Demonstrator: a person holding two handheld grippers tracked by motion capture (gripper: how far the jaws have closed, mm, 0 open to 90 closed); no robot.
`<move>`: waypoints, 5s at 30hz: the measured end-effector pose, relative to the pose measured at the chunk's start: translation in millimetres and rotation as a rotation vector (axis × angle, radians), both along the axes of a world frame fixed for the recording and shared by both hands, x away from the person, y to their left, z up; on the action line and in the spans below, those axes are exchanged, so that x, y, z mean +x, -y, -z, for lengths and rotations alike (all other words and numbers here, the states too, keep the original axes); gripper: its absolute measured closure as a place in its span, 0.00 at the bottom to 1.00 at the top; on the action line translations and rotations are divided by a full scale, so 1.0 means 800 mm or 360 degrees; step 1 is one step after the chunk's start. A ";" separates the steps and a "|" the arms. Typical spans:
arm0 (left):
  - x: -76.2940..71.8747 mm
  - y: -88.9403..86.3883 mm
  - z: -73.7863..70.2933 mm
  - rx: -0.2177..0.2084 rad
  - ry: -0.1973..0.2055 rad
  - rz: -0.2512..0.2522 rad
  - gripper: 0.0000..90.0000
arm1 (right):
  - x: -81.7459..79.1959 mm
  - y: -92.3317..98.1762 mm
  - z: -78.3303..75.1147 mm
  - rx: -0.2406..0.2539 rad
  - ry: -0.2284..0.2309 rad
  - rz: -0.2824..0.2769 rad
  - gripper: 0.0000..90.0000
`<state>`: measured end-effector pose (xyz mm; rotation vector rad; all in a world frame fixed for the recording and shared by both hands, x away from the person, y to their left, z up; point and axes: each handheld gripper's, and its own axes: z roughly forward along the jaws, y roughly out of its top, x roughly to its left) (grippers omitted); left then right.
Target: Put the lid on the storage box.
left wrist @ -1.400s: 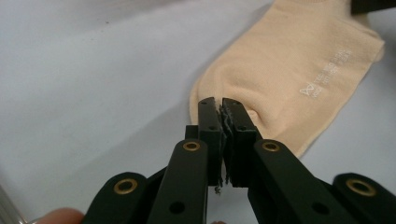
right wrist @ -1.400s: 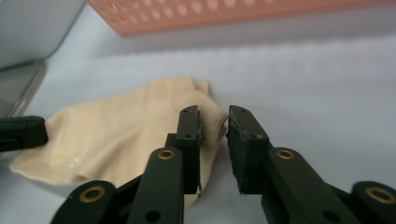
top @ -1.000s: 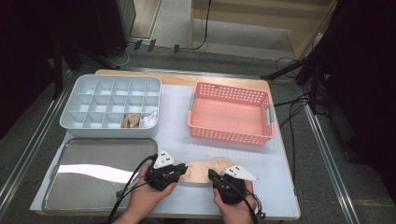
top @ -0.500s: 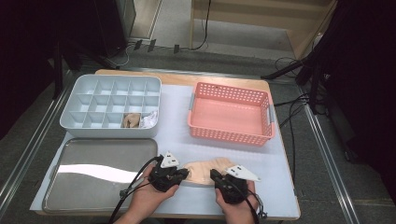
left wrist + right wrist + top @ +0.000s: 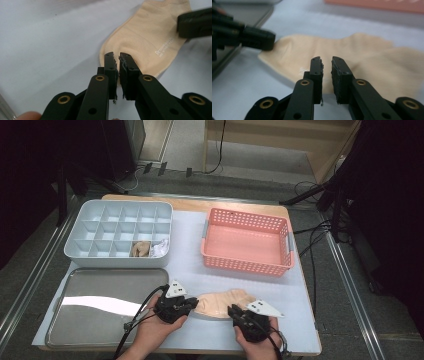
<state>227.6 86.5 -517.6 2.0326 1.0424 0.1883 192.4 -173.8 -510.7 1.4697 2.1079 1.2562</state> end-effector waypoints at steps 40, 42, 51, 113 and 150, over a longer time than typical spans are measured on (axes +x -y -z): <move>0.003 -0.007 0.004 -0.0028 -0.0026 0.0003 0.97 | 0.027 0.063 0.008 0.0144 -0.0087 0.0236 0.94; 0.003 -0.008 0.004 -0.0031 -0.0025 0.0002 0.98 | 0.025 0.061 0.001 0.0156 -0.0067 0.0229 0.94; 0.003 -0.009 0.003 -0.0048 -0.0023 -0.0001 1.00 | 0.015 0.037 -0.030 0.0203 0.0049 0.0149 0.94; 0.005 -0.036 -0.005 -0.0184 -0.0108 -0.0100 0.97 | 0.012 -0.073 -0.027 0.0261 0.0063 -0.0284 0.72; 0.014 -0.044 -0.006 -0.0303 -0.0157 -0.0138 0.94 | -0.001 -0.091 0.013 0.0108 0.0009 -0.0405 0.69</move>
